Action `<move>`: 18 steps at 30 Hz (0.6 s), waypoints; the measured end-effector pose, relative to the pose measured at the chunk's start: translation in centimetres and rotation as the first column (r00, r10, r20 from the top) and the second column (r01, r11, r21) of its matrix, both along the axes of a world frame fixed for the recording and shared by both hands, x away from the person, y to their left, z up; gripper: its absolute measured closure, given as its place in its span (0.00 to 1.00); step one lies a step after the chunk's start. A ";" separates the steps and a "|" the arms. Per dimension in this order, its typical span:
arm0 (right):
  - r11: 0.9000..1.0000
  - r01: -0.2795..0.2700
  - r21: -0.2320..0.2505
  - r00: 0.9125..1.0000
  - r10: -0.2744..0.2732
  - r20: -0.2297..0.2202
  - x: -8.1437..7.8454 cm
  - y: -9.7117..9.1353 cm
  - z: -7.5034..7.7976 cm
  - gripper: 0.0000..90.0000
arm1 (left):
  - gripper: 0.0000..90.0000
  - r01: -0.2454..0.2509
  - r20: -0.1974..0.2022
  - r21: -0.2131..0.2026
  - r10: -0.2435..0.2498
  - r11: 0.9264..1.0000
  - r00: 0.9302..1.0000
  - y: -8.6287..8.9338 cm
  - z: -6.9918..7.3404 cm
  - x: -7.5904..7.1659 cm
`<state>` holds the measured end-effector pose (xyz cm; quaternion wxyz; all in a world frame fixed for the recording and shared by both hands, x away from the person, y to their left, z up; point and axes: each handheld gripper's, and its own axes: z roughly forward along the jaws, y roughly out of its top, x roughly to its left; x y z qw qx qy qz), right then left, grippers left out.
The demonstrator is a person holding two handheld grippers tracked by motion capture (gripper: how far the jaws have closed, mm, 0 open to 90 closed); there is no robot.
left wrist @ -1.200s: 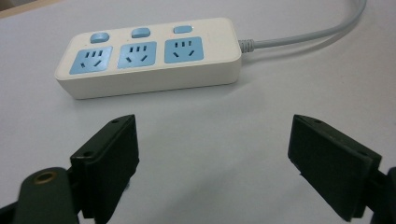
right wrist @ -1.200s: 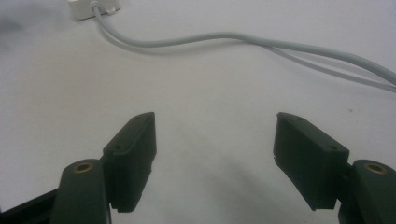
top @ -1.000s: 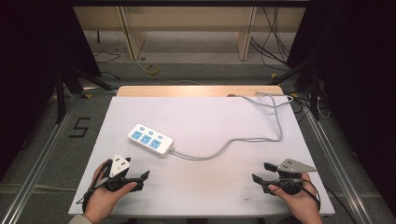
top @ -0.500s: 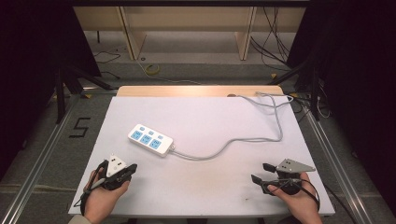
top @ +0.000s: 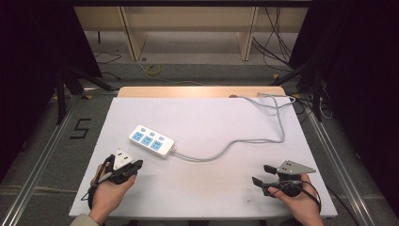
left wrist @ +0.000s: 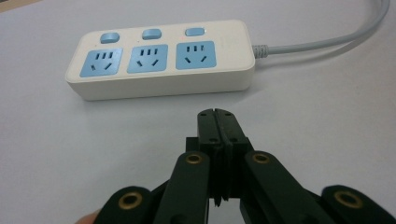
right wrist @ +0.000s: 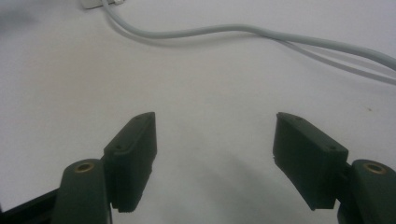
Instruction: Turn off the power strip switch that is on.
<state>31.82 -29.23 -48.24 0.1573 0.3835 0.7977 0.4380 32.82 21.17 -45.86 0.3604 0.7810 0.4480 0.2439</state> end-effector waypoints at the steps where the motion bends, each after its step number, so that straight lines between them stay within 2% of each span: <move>1: 1.000 0.000 -0.001 1.000 0.000 -0.002 0.0 0.0 0.0 0.35 | 1.00 -0.006 0.000 -0.008 0.006 1.000 1.000 0.0 0.0 0.0; 5: 1.000 -0.001 -0.001 1.000 0.001 -0.002 0.0 -0.1 0.0 0.35 | 1.00 -0.020 0.000 -0.025 0.020 0.999 1.000 0.2 0.2 0.2; 18: 1.000 -0.003 0.000 1.000 0.003 0.002 0.0 0.1 0.0 0.35 | 1.00 -0.033 -0.009 -0.042 0.032 0.999 0.999 0.1 0.7 1.3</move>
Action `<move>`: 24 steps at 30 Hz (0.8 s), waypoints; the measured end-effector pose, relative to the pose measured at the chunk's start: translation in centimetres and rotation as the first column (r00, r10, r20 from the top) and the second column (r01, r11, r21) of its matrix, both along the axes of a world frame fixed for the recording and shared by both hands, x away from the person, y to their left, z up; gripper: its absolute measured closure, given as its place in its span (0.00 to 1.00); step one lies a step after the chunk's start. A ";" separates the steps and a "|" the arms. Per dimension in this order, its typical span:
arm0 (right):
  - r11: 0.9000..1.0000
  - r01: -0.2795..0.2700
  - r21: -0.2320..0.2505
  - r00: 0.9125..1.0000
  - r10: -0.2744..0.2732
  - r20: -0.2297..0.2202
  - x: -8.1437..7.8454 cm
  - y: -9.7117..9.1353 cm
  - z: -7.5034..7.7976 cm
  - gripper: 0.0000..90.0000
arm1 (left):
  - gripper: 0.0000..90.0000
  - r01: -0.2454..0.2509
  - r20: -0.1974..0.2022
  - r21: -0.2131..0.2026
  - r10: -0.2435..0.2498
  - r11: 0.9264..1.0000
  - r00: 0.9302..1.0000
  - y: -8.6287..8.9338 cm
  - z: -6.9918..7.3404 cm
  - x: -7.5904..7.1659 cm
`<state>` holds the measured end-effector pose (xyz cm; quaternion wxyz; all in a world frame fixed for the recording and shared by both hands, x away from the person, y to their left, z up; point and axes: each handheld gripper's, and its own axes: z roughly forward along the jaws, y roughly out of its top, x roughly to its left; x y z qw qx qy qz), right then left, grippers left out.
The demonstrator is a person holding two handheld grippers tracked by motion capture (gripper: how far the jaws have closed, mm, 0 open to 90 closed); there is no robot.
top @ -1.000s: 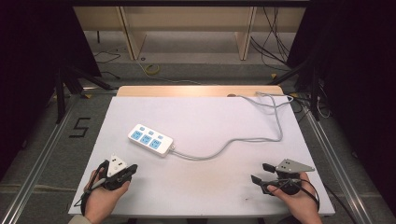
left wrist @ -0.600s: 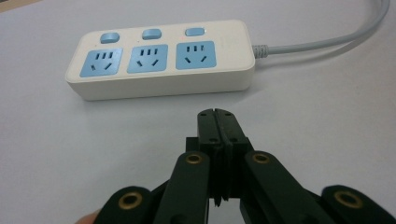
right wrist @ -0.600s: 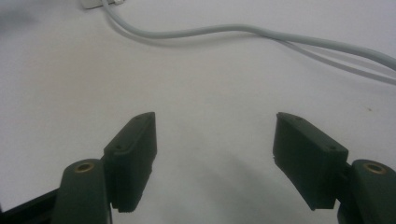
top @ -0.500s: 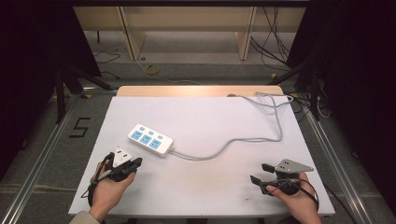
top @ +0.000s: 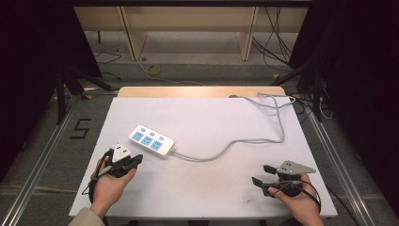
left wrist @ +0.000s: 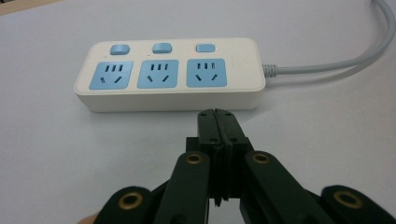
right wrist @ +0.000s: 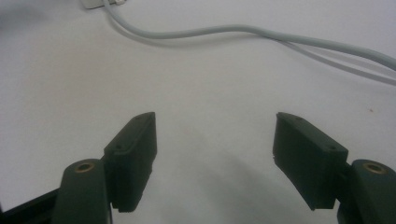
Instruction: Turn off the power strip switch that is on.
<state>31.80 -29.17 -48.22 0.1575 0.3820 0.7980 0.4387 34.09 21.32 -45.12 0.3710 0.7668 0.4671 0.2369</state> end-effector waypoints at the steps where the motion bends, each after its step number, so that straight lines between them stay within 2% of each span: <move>1: 1.000 0.000 0.000 1.000 0.000 -0.001 0.0 0.0 0.0 0.35 | 1.00 0.000 0.001 0.000 0.000 1.000 1.000 -0.1 0.1 0.2; 24: 1.000 -0.005 -0.002 1.000 0.005 -0.001 0.0 0.1 0.0 0.35 | 1.00 0.003 0.031 -0.005 -0.003 1.000 1.000 -0.5 1.2 1.5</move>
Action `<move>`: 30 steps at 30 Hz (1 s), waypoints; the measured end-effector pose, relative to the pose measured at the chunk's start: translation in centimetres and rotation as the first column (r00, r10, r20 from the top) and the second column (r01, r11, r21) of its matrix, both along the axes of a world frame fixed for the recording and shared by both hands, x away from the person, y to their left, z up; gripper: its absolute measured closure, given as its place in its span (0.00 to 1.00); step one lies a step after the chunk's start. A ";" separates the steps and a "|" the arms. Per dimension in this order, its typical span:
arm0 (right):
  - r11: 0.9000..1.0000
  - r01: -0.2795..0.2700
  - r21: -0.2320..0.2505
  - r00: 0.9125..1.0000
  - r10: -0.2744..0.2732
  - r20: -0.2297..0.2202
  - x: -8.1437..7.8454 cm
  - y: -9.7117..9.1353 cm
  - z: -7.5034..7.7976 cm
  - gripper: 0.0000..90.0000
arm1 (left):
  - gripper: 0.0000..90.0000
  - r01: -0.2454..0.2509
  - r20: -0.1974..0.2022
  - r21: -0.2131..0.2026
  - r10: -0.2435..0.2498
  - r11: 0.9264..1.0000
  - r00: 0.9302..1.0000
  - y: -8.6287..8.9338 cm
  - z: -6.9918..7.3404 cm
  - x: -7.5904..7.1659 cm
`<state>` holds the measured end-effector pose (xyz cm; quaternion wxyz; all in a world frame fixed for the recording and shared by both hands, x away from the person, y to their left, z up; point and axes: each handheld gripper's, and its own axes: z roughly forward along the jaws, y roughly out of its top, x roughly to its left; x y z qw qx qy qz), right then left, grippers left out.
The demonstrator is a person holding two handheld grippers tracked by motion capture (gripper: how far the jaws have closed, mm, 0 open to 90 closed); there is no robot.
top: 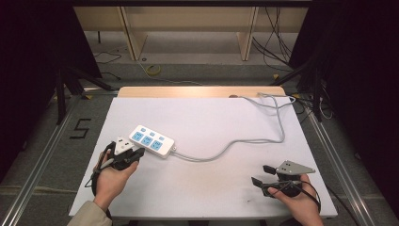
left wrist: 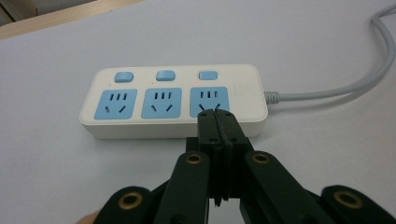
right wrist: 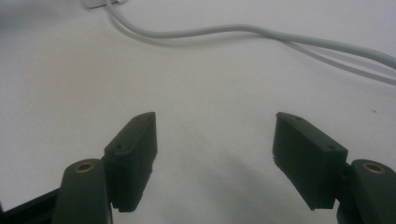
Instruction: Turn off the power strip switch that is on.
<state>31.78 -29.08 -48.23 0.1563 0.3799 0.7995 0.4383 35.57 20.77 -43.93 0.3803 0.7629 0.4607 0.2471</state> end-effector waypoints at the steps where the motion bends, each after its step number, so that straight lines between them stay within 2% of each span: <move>1: 1.000 0.000 0.000 1.000 0.000 0.000 0.0 0.0 0.0 0.35 | 1.00 -0.002 0.002 0.001 0.002 1.000 1.000 0.0 0.1 0.0; 6: 1.000 0.000 0.000 1.000 0.000 0.000 0.0 0.0 0.0 0.35 | 1.00 -0.004 0.006 -0.007 0.004 1.000 1.000 -0.3 0.3 0.3; 30: 1.000 -0.002 0.001 1.000 0.002 -0.001 0.0 0.0 0.0 0.35 | 1.00 0.001 0.002 0.002 -0.001 1.000 1.000 -1.1 0.6 1.4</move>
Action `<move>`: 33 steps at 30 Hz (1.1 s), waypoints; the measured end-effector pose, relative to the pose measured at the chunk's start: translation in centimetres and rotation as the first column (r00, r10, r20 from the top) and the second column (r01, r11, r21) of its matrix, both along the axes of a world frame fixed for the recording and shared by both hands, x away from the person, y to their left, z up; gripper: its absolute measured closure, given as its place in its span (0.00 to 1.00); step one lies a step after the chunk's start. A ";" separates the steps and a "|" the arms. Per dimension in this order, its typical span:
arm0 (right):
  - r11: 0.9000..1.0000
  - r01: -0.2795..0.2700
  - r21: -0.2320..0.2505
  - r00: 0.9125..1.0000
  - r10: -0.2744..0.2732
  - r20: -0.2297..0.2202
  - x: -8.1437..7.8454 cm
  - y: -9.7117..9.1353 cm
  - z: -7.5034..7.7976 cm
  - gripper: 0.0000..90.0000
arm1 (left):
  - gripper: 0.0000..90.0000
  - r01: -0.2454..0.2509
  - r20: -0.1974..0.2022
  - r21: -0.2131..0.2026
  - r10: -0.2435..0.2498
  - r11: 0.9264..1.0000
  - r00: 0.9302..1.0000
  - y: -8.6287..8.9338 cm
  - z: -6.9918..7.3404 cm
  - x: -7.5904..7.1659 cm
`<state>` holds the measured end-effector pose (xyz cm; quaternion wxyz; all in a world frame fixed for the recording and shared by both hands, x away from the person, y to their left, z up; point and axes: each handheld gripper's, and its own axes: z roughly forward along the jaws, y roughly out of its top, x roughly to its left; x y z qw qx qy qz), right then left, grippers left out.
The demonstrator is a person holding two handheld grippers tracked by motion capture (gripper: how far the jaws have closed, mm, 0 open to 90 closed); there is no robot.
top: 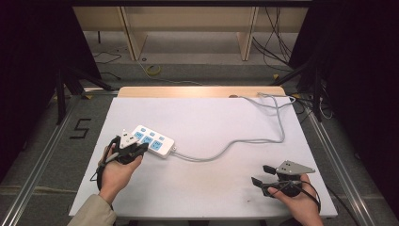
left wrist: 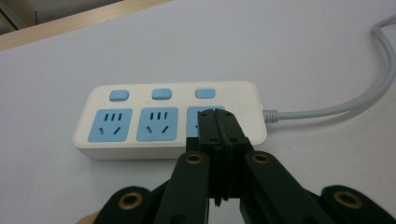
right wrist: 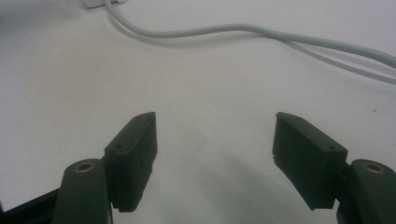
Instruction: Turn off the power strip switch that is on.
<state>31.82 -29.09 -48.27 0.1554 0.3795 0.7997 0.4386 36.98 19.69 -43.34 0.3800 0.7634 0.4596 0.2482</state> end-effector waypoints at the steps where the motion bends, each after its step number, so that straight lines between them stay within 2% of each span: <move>1: 1.000 0.000 0.000 1.000 0.000 -0.001 0.0 0.0 0.0 0.35 | 1.00 0.000 0.001 -0.001 0.000 1.000 1.000 0.0 0.0 0.0; 33: 1.000 -0.005 -0.005 1.000 0.005 0.001 -0.1 0.1 0.0 0.35 | 1.00 0.020 -0.005 0.009 -0.020 1.000 1.000 -1.4 0.5 1.4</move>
